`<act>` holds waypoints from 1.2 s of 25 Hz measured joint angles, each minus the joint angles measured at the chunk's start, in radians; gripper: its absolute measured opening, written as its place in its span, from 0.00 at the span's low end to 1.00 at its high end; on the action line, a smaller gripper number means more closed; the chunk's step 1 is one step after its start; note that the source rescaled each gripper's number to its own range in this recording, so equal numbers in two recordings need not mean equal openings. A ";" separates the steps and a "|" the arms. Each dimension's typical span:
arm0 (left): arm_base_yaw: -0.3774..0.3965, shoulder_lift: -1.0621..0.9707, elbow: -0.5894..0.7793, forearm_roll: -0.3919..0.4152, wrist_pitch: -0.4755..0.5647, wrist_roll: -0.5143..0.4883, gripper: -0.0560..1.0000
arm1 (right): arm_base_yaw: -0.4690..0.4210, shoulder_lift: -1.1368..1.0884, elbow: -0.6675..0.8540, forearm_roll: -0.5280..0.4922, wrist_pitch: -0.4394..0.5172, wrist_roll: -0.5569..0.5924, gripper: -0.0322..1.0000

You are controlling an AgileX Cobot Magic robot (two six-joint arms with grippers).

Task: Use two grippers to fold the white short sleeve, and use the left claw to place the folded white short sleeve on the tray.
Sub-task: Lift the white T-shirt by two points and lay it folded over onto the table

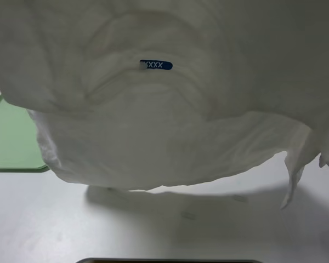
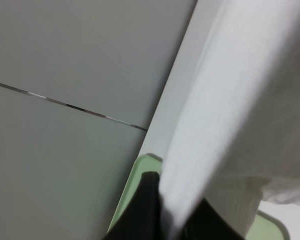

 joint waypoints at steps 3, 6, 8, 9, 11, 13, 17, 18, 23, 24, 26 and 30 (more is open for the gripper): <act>-0.001 -0.027 0.000 -0.007 0.000 -0.011 0.05 | 0.000 -0.027 0.001 0.022 0.000 0.005 0.03; -0.001 -0.037 0.000 -0.026 0.000 -0.014 0.05 | 0.000 -0.043 0.004 0.037 0.001 0.016 0.03; -0.001 -0.037 0.000 -0.040 0.000 -0.014 0.05 | 0.000 -0.048 0.016 0.034 0.000 0.019 0.03; -0.001 -0.038 0.000 -0.044 0.000 -0.015 0.05 | 0.000 -0.050 0.023 0.033 0.001 0.023 0.03; -0.001 -0.038 0.007 -0.045 0.000 -0.015 0.05 | 0.000 -0.052 0.047 0.030 0.000 0.026 0.03; -0.001 -0.034 0.013 -0.045 0.000 -0.014 0.05 | 0.000 -0.052 0.084 0.020 -0.003 0.026 0.03; -0.001 0.052 0.075 0.004 -0.001 0.039 0.05 | 0.000 0.004 0.179 -0.085 -0.026 0.026 0.03; -0.001 0.083 0.084 0.024 -0.001 0.053 0.05 | 0.001 0.017 0.190 -0.107 -0.030 0.026 0.03; 0.008 0.293 0.092 0.183 -0.031 0.073 0.05 | 0.008 0.195 0.224 -0.255 -0.148 0.030 0.03; 0.022 0.324 0.092 0.196 -0.054 0.074 0.05 | 0.005 0.249 0.225 -0.292 -0.187 0.034 0.03; 0.055 0.375 0.092 0.208 -0.118 0.074 0.05 | -0.024 0.336 0.225 -0.322 -0.282 0.041 0.03; 0.125 0.461 0.092 0.217 -0.273 0.074 0.05 | -0.092 0.452 0.226 -0.337 -0.425 0.050 0.03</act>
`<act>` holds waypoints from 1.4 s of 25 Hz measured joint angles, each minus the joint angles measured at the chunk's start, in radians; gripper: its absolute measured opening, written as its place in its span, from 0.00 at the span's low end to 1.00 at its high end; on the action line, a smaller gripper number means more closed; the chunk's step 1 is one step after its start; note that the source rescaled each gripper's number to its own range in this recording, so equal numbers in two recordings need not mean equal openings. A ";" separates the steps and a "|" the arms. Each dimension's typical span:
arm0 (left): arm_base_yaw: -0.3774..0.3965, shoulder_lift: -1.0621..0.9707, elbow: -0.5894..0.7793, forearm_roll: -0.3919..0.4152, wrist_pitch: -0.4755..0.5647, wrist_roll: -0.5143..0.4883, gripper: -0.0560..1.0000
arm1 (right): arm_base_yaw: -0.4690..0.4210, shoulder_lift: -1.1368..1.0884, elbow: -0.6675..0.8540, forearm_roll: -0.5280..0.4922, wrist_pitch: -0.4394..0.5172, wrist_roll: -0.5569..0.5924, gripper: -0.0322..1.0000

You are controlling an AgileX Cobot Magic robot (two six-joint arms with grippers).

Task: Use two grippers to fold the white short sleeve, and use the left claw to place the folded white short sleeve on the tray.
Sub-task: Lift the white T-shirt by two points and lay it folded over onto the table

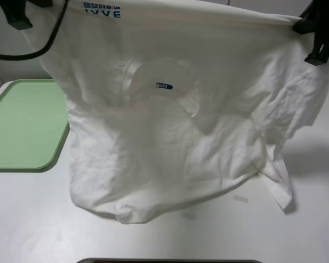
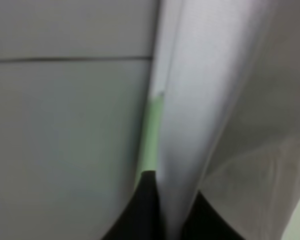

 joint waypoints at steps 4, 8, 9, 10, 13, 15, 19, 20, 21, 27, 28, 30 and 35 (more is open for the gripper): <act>0.065 0.090 0.000 0.009 -0.187 0.000 0.05 | -0.100 0.147 0.001 -0.018 -0.291 0.020 0.03; 0.109 0.179 0.000 0.035 -0.353 -0.003 0.05 | -0.176 0.269 0.001 -0.050 -0.580 0.051 0.03; 0.109 0.179 0.000 0.035 -0.353 -0.003 0.05 | -0.189 0.293 0.001 -0.059 -0.622 0.051 0.03; 0.111 0.198 0.000 0.040 -0.380 -0.006 0.05 | -0.198 0.312 0.001 -0.069 -0.667 0.052 0.03; 0.113 0.224 0.000 0.052 -0.408 -0.021 0.05 | -0.213 0.350 0.003 -0.080 -0.740 0.054 0.03; 0.115 0.256 0.000 0.062 -0.437 -0.061 0.05 | -0.221 0.378 0.004 -0.088 -0.781 0.054 0.03; 0.120 0.312 0.004 0.079 -0.453 -0.197 0.05 | -0.228 0.417 0.004 -0.099 -0.831 0.054 0.03; 0.120 0.315 0.005 0.081 -0.452 -0.213 0.05 | -0.229 0.424 0.004 -0.101 -0.837 0.054 0.03; 0.120 0.317 0.007 0.082 -0.452 -0.226 0.05 | -0.228 0.430 0.004 -0.101 -0.841 0.054 0.03; 0.122 0.328 0.052 0.085 -0.457 -0.281 0.05 | -0.228 0.481 0.004 -0.105 -0.857 0.054 0.03; 0.122 0.332 0.094 0.084 -0.463 -0.288 0.05 | -0.228 0.486 0.004 -0.106 -0.857 0.054 0.03; 0.122 0.334 0.124 0.083 -0.473 -0.291 0.05 | -0.228 0.497 0.005 -0.108 -0.857 0.054 0.03; 0.122 0.334 0.201 0.067 -0.496 -0.314 0.05 | -0.226 0.503 0.010 -0.109 -0.832 0.054 0.03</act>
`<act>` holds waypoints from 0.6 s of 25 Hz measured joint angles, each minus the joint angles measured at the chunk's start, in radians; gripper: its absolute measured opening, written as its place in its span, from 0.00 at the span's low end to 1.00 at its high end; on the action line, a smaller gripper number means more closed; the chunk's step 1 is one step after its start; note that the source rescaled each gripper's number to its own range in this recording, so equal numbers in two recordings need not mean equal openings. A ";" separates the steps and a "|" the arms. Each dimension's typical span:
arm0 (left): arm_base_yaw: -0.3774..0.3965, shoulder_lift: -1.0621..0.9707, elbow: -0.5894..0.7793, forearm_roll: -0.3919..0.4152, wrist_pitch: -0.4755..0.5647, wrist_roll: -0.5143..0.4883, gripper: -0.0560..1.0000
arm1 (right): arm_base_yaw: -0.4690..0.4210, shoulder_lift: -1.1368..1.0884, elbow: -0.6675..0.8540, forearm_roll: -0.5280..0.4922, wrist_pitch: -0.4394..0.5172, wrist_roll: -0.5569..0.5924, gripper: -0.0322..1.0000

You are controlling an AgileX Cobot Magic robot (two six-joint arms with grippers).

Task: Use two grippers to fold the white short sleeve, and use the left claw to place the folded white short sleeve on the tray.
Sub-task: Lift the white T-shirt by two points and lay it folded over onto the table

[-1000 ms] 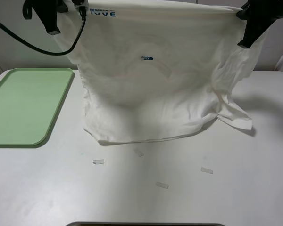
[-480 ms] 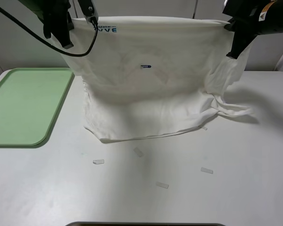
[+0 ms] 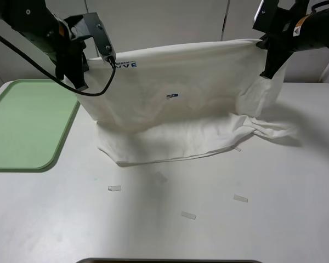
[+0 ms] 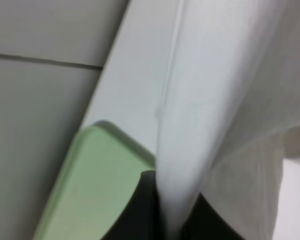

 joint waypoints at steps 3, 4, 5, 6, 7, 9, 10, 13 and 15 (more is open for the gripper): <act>0.000 0.000 0.015 -0.067 0.000 -0.002 0.05 | 0.000 0.000 0.000 0.024 0.065 0.000 0.03; 0.000 0.000 0.015 -0.092 0.000 -0.003 0.05 | 0.000 0.000 0.000 0.041 0.097 0.000 0.03; 0.000 0.000 0.015 -0.092 0.000 -0.003 0.05 | 0.000 0.000 0.000 0.056 0.124 0.000 0.03; 0.000 0.000 0.015 -0.110 0.001 -0.003 0.05 | 0.000 0.000 0.000 0.068 0.143 0.000 0.03; 0.000 0.000 0.015 -0.122 0.002 -0.003 0.05 | 0.000 0.000 0.000 0.080 0.162 0.000 0.03; -0.001 0.000 0.015 -0.148 0.008 -0.003 0.05 | 0.000 -0.001 0.000 0.115 0.218 0.000 0.03; -0.002 0.000 0.015 -0.169 0.014 -0.003 0.05 | 0.000 -0.001 0.000 0.115 0.218 0.000 0.03; -0.002 0.000 0.015 -0.229 0.049 -0.003 0.05 | 0.000 -0.001 0.000 0.161 0.267 0.000 0.03; -0.002 0.000 0.015 -0.264 0.071 -0.003 0.05 | 0.000 -0.001 0.000 0.202 0.309 0.000 0.03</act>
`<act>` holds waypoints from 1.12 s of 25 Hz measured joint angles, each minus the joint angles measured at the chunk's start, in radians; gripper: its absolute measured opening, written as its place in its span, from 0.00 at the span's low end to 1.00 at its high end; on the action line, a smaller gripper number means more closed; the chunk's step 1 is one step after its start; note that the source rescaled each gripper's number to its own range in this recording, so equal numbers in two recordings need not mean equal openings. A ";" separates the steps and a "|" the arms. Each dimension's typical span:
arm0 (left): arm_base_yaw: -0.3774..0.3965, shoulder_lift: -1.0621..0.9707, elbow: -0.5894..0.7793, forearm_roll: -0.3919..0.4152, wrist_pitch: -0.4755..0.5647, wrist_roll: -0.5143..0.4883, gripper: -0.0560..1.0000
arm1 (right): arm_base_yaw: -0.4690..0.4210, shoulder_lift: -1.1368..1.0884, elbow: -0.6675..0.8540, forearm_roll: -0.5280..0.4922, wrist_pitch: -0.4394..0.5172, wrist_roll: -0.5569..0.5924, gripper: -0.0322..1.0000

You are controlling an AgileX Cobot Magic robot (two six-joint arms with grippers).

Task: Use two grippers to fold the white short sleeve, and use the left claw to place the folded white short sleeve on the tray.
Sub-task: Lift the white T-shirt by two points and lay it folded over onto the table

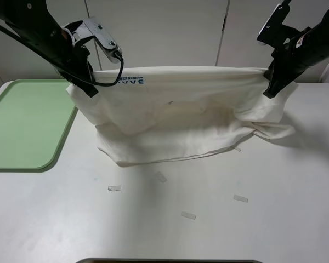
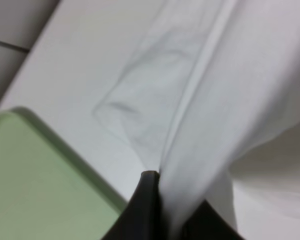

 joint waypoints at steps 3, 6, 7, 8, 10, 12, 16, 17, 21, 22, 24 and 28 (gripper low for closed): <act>0.000 0.000 0.002 -0.054 0.033 0.000 0.05 | 0.000 0.000 0.000 0.059 0.088 0.000 0.03; 0.000 0.000 0.002 -0.087 0.049 0.000 0.05 | 0.000 0.000 0.000 0.075 0.126 0.000 0.03; 0.000 0.000 0.002 -0.094 0.054 0.000 0.05 | 0.000 0.000 0.000 0.079 0.141 0.000 0.03; 0.000 0.000 0.002 -0.103 0.057 0.000 0.05 | 0.000 0.000 0.000 0.081 0.147 0.000 0.03; 0.000 0.000 0.004 -0.138 0.068 0.000 0.05 | 0.000 -0.002 0.000 0.084 0.172 0.000 0.03; 0.000 0.000 0.005 -0.169 0.077 0.000 0.05 | 0.000 -0.002 -0.001 0.084 0.197 0.000 0.03; 0.003 0.000 0.005 -0.229 0.088 0.000 0.16 | 0.000 -0.002 -0.001 0.073 0.205 0.000 0.04; 0.008 0.000 0.005 -0.233 0.101 0.000 0.25 | -0.003 -0.002 -0.001 0.052 0.213 0.002 0.10; 0.026 0.000 0.010 -0.215 0.147 -0.005 0.81 | -0.026 -0.004 -0.001 -0.019 0.279 0.122 0.82; 0.026 0.000 0.010 -0.212 0.151 -0.006 0.89 | -0.026 -0.004 -0.001 -0.029 0.288 0.136 0.86; 0.026 0.000 0.010 -0.212 0.151 -0.006 0.96 | -0.026 -0.004 -0.001 -0.061 0.312 0.166 0.95; 0.026 0.000 0.010 -0.211 0.154 -0.006 0.99 | -0.026 -0.007 -0.001 -0.085 0.323 0.180 0.99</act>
